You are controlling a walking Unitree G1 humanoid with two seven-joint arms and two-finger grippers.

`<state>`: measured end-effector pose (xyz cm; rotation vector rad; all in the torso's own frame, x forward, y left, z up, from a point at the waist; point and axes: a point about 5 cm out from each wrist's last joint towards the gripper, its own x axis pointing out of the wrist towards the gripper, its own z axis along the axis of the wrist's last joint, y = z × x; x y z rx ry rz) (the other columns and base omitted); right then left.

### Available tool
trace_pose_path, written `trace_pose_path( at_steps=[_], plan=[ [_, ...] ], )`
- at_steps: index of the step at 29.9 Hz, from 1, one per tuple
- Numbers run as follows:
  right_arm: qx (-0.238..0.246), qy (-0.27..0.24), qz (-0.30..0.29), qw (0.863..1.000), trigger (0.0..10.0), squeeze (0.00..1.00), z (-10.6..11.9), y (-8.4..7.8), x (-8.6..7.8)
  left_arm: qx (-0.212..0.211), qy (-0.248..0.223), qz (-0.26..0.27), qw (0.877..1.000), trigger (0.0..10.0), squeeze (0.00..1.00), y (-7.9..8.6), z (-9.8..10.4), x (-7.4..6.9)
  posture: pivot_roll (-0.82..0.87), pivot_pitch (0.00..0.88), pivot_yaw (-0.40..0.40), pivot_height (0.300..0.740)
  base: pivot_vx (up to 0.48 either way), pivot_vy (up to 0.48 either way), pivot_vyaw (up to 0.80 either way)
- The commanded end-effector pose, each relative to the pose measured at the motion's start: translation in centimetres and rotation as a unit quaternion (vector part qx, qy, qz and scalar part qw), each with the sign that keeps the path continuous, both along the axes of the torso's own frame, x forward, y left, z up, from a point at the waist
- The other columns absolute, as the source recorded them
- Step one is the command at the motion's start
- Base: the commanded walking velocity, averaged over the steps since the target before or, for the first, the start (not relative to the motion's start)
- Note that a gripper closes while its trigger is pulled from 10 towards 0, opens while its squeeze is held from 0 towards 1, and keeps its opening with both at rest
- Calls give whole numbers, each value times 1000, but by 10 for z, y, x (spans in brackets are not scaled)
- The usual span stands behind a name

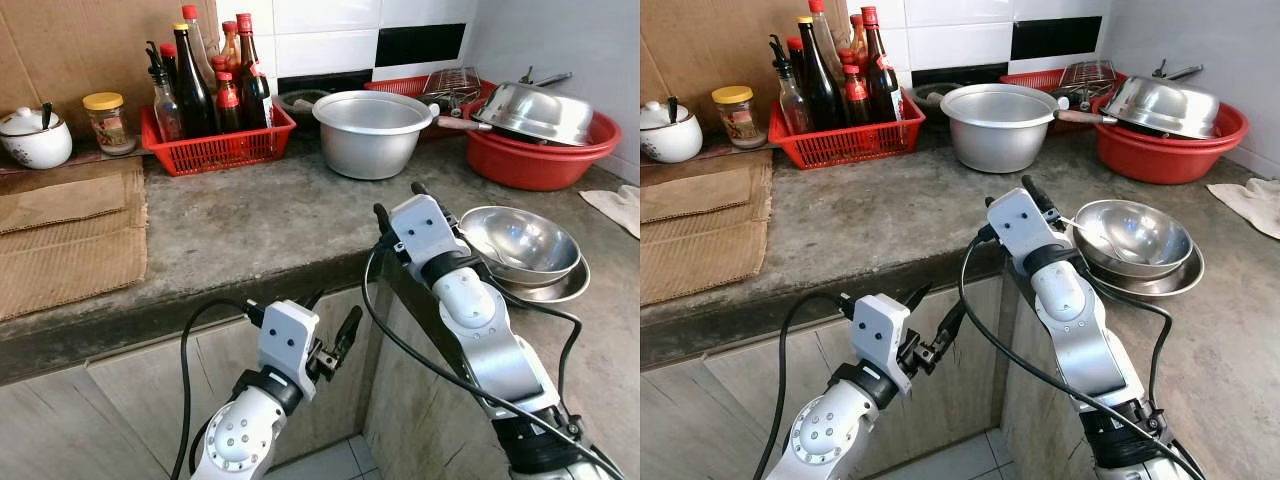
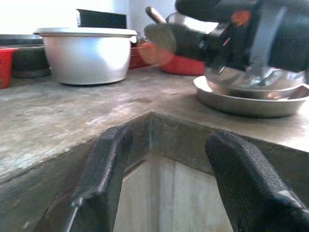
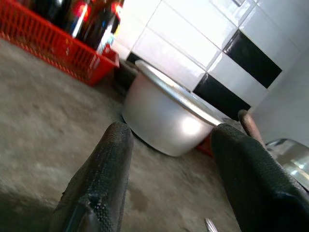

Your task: Kitchen organization

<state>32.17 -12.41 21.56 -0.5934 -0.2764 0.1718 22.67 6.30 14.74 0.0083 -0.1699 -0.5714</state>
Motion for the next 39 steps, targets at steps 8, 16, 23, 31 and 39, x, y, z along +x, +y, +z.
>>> trace_pose_path(
  at_steps=[8,16,23,31,39],
  plan=[
    [-51,36,-56,996,10000,0,-11,-6,17,-20,-21,-29,999,10000,0,-6,11,0,87,42,-60,740,0,0,0],
    [-60,25,-101,993,10000,0,-6,-13,25,-25,-25,-35,999,10000,0,-7,13,-1,90,47,-62,740,0,0,0],
    [-73,39,-123,989,10000,0,-11,-19,26,-24,-24,-38,999,10000,0,-7,13,-2,89,48,-63,740,0,0,0],
    [-85,46,-145,985,10000,0,-15,-27,27,-21,-24,-37,999,10000,0,-7,12,-2,88,46,-63,740,0,0,0],
    [-89,53,-157,982,10000,0,-17,-31,27,-22,-24,-37,999,10000,0,-7,12,-2,86,45,-63,740,0,0,0]
  ],
)
